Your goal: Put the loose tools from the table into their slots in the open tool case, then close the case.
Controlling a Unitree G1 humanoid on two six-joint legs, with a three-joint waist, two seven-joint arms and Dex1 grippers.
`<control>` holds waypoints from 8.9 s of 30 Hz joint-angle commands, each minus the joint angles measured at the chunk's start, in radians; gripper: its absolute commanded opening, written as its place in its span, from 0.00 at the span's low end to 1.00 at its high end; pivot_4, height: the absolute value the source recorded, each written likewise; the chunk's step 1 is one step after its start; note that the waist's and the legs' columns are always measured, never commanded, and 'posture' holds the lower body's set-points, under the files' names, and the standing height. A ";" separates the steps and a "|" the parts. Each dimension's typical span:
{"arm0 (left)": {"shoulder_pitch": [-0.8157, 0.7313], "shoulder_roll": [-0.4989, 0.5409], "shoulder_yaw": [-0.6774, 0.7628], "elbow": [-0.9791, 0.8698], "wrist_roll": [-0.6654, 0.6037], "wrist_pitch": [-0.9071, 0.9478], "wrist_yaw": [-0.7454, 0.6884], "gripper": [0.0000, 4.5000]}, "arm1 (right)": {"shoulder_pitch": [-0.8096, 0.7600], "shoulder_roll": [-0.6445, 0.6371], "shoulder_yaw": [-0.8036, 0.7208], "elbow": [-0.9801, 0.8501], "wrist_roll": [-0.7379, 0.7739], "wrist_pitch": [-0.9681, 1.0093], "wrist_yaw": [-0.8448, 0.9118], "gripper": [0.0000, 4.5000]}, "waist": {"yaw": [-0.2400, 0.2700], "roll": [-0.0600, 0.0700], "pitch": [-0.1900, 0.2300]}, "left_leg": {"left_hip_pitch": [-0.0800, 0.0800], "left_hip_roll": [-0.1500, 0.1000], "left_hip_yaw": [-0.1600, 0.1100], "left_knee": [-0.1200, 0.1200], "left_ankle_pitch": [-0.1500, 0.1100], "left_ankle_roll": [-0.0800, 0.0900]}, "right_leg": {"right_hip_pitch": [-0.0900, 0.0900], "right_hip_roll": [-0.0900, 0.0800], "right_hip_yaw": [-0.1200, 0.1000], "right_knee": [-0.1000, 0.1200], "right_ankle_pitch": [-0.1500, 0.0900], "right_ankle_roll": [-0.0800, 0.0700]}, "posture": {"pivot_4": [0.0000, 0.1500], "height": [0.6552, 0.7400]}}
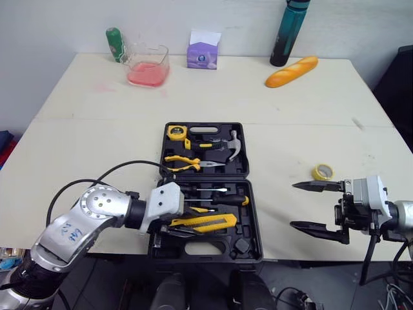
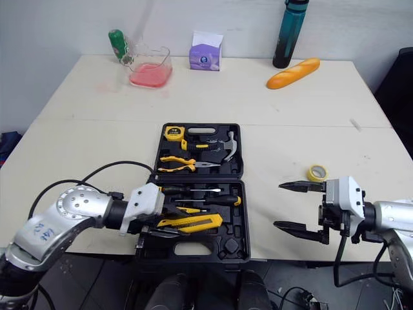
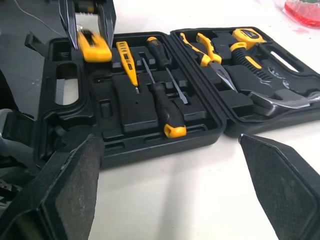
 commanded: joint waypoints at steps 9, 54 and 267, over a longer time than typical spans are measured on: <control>0.012 -0.021 -0.080 0.003 0.136 -0.061 0.027 0.28 | -0.001 0.007 -0.002 -0.042 0.016 0.004 -0.019 1.00 | 0.000 0.000 0.000 | 0.000 0.000 0.000 0.000 0.000 0.000 | 0.000 0.000 0.000 0.000 0.000 0.000 | 1.00 1.00; 0.052 -0.054 0.274 0.094 -0.068 -0.339 -0.133 0.88 | 0.031 0.032 -0.062 -0.015 0.026 0.022 -0.105 1.00 | -0.001 0.000 0.000 | 0.000 0.001 0.000 0.003 0.000 0.001 | 0.001 0.000 0.000 0.002 0.000 0.000 | 1.00 1.00; 0.123 -0.003 0.469 -0.050 -0.443 -0.043 0.029 1.00 | -1.098 0.005 0.691 1.146 -0.810 -0.020 0.225 0.01 | -0.055 0.010 -0.002 | -0.002 0.001 0.002 0.001 0.000 -0.001 | -0.002 0.000 0.000 0.001 0.000 0.000 | 1.00 1.00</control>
